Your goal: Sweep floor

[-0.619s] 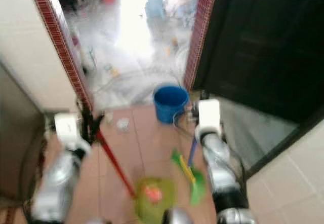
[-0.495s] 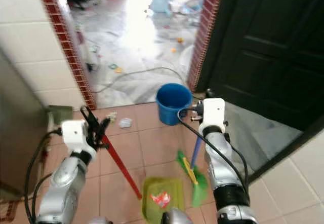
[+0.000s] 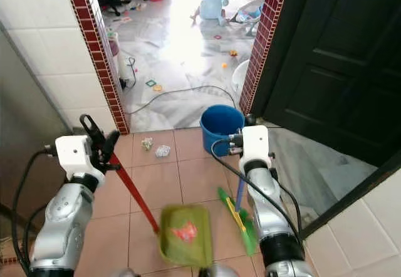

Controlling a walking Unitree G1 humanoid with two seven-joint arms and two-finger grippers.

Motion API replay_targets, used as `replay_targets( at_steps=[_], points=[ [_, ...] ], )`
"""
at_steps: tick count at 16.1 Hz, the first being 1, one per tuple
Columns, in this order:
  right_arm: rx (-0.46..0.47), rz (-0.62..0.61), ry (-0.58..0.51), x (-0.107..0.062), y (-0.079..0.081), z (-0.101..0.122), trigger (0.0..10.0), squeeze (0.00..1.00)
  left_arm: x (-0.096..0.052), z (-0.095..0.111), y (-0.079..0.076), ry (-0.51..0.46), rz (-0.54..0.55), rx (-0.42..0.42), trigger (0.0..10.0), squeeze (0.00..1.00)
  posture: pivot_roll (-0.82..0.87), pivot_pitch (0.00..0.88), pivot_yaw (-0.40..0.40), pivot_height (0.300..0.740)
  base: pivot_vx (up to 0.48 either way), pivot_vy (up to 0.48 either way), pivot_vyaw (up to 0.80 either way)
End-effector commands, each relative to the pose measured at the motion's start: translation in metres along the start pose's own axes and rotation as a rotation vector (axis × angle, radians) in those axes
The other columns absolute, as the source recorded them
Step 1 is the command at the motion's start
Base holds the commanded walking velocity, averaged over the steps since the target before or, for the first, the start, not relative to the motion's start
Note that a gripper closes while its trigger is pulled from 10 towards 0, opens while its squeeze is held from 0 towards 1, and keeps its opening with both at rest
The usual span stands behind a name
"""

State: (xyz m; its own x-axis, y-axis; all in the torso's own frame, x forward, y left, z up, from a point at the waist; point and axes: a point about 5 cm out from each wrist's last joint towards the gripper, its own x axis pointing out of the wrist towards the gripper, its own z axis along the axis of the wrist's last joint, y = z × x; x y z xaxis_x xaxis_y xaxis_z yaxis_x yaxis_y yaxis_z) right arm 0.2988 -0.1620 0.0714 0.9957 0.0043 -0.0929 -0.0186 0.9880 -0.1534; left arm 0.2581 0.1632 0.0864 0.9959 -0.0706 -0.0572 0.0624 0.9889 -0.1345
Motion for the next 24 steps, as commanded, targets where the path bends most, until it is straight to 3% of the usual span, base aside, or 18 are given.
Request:
replay_targets(
  at_steps=[1,9,14,17,18,24],
  points=[
    [-0.011,-0.048,-0.007,0.000,-0.011,0.001,10.0,0.00,0.004,0.008,-0.005,-0.034,-0.031,-0.016,10.0,0.00,-0.04,0.000,-0.023,0.740,0.330,0.000,0.00],
    [-0.109,-0.163,0.004,0.007,-0.036,0.002,10.0,0.00,0.013,0.021,-0.004,-0.074,-0.033,-0.025,10.0,0.00,-0.05,0.000,-0.002,0.740,0.395,0.201,0.00],
    [-0.129,-0.180,0.019,0.009,-0.037,0.000,10.0,0.00,0.019,0.042,-0.006,-0.152,0.004,-0.071,10.0,0.00,-0.05,0.000,-0.002,0.740,0.389,0.281,0.00],
    [-0.167,-0.220,0.049,0.009,-0.042,-0.006,10.0,0.00,0.022,0.058,-0.005,-0.214,0.036,-0.103,10.0,0.00,-0.05,0.000,-0.002,0.740,0.361,0.317,0.00],
    [-0.202,-0.244,0.078,0.009,-0.047,-0.009,10.0,0.00,0.024,0.074,-0.002,-0.267,0.065,-0.127,10.0,0.00,-0.05,0.000,-0.002,0.740,0.379,0.292,0.00],
    [-0.222,-0.250,0.120,0.009,-0.047,-0.017,10.0,0.00,0.027,0.111,-0.005,-0.378,0.081,-0.164,10.0,0.00,-0.04,0.000,0.002,0.740,0.423,0.136,0.00]
  ],
)
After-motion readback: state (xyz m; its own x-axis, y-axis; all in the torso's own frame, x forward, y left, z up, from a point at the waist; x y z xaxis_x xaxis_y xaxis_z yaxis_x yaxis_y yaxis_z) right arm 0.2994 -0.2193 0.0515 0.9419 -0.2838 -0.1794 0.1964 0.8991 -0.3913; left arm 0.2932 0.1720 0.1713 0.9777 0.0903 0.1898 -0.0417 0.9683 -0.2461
